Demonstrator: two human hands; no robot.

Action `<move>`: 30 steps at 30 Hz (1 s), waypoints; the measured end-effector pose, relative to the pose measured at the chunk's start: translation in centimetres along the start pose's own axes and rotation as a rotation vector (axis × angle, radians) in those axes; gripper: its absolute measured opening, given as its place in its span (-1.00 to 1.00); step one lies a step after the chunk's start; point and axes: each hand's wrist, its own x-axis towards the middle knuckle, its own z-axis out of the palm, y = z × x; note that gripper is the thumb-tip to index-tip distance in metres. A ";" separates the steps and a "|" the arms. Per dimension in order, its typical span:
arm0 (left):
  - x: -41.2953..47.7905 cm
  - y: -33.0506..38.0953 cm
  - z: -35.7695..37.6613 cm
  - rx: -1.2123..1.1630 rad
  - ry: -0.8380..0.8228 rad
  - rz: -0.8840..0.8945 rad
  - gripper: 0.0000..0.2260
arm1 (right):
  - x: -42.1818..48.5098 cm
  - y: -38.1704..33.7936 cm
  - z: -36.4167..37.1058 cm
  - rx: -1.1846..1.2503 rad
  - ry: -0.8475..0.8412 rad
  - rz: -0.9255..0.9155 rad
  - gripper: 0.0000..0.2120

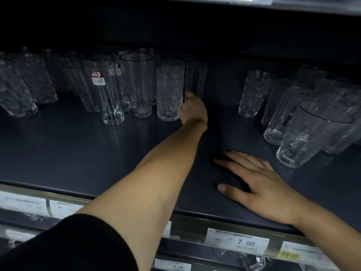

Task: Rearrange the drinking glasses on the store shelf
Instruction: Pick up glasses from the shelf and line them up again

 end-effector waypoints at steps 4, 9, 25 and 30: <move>-1.1 -0.3 -1.0 -0.101 -0.069 -0.001 -0.70 | -0.1 0.1 0.0 0.056 0.025 0.015 -0.14; -3.0 -1.7 -3.3 -0.218 -0.104 0.122 -0.76 | 0.0 0.2 0.0 0.133 0.056 0.024 -0.21; -11.7 -5.0 -10.1 -0.545 -0.598 0.208 -0.89 | -3.3 -0.7 -3.8 0.781 0.113 0.369 -0.78; -15.2 -5.0 -12.5 -0.777 -0.661 0.136 -0.93 | -8.3 -0.6 -5.0 0.813 0.165 0.450 -0.77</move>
